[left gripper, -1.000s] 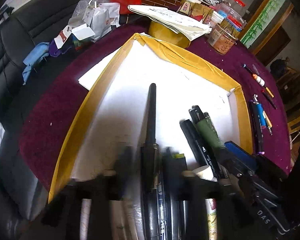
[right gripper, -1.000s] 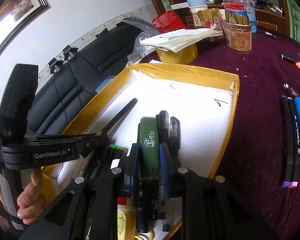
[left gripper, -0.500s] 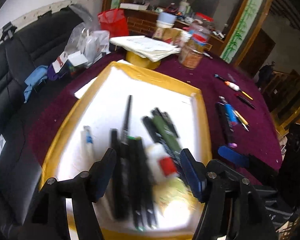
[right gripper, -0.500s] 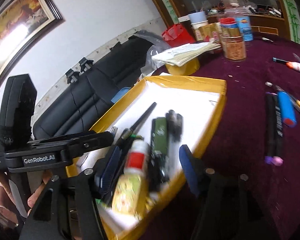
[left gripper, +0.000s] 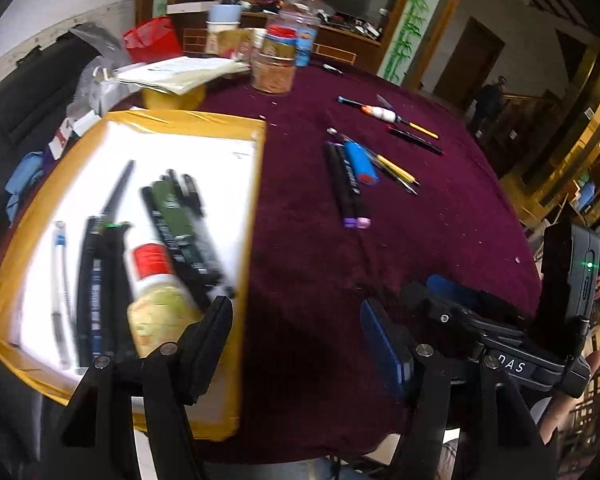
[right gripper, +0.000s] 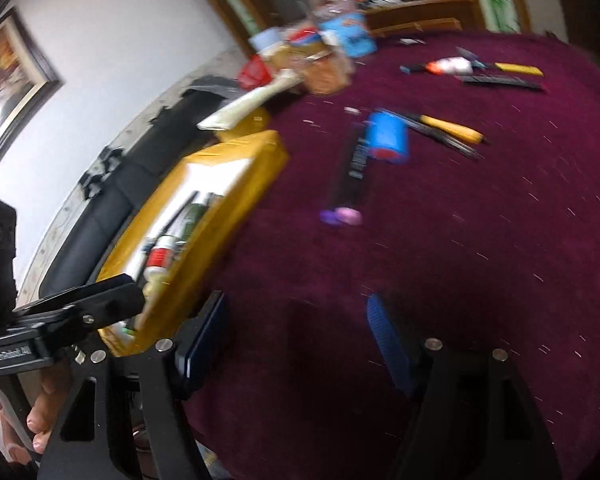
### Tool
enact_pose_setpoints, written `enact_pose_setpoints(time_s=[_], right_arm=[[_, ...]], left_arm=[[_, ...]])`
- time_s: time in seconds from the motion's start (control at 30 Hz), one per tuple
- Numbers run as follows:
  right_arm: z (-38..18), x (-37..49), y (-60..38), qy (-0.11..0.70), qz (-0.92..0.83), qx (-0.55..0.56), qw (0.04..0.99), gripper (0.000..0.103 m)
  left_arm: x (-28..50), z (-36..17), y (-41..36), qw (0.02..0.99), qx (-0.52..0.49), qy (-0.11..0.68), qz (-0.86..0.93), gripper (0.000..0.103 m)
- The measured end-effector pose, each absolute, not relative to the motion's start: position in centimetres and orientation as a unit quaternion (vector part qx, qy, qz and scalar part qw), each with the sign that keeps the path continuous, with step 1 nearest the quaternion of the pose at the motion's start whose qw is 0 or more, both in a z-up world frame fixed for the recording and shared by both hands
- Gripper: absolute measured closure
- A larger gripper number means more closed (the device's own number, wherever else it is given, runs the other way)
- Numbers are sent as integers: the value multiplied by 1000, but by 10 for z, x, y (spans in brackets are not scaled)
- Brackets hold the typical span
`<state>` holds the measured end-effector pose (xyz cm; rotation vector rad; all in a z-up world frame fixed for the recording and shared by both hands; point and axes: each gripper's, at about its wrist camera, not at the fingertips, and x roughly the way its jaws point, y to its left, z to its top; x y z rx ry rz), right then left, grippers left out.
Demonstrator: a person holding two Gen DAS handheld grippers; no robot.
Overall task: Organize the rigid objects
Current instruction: 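Move both open tools back to the pile on the cloth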
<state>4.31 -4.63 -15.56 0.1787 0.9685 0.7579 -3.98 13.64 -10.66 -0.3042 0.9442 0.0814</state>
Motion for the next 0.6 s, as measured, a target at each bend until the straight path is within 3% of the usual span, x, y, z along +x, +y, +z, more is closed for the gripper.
enact_pose_setpoints(time_s=[0.6], right_arm=[[-122,88,-108,438,366,83,817,33]], left_arm=[[10,-117,110,852,-162,497,26,33]])
